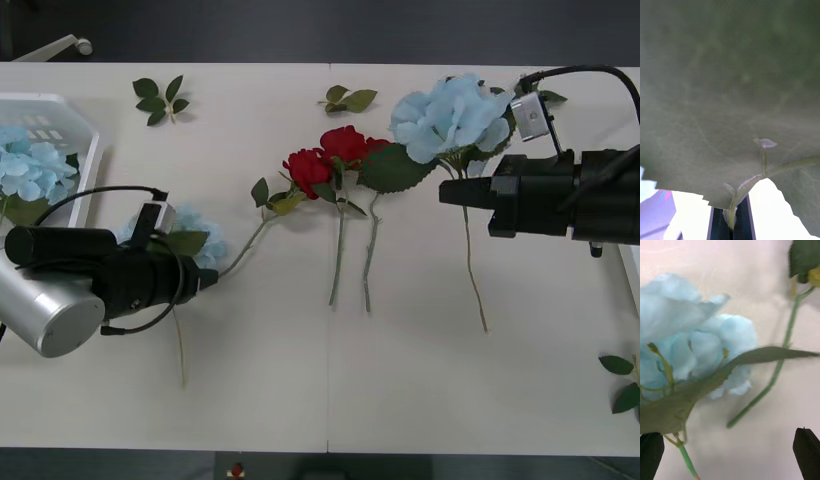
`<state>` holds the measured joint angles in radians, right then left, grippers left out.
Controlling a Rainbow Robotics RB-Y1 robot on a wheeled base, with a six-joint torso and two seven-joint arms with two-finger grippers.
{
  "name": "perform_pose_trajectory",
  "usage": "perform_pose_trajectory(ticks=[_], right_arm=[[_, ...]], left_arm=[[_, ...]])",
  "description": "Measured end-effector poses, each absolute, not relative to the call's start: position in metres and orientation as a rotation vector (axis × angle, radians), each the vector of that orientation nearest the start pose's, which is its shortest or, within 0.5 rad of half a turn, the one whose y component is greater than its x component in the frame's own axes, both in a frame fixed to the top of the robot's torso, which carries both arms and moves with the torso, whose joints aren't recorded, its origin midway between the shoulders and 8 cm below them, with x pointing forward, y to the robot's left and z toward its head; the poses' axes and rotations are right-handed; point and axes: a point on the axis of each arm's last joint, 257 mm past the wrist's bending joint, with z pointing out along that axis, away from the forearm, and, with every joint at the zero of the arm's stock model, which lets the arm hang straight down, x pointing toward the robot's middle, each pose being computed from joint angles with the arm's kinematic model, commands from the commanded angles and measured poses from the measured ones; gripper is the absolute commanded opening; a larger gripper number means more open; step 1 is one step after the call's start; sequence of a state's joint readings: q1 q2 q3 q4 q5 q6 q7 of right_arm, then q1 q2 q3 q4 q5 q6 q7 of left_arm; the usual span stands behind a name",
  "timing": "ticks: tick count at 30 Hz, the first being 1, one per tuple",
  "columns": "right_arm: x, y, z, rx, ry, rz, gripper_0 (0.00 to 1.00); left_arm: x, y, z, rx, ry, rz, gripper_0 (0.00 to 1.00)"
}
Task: Put the red flowers into the right box and the blue flowers into the left box
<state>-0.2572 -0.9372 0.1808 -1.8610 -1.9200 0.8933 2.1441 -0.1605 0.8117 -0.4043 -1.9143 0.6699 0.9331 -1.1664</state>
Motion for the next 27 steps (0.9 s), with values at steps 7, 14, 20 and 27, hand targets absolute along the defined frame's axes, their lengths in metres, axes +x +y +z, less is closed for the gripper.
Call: perform_pose_trajectory(ticks=[7, 14, 20, 27], right_arm=[[0.413, -0.094, -0.077, -0.797, 1.679, 1.138, 0.0], [0.406, -0.073, -0.064, -0.792, 1.58, 1.205, 0.0], [0.403, -0.059, -0.058, -0.766, 1.54, 1.259, 0.0], [0.393, -0.029, -0.057, -0.69, 1.531, 1.393, 0.0]], left_arm=[[0.443, 0.224, -0.237, 0.362, 2.42, -0.356, 1.0], [0.435, 0.221, -0.183, 0.595, 2.312, -0.477, 1.0], [0.413, 0.193, -0.161, 0.817, 2.122, -0.798, 1.0], [0.404, 0.172, -0.154, 0.898, 1.851, -1.035, 1.0]])
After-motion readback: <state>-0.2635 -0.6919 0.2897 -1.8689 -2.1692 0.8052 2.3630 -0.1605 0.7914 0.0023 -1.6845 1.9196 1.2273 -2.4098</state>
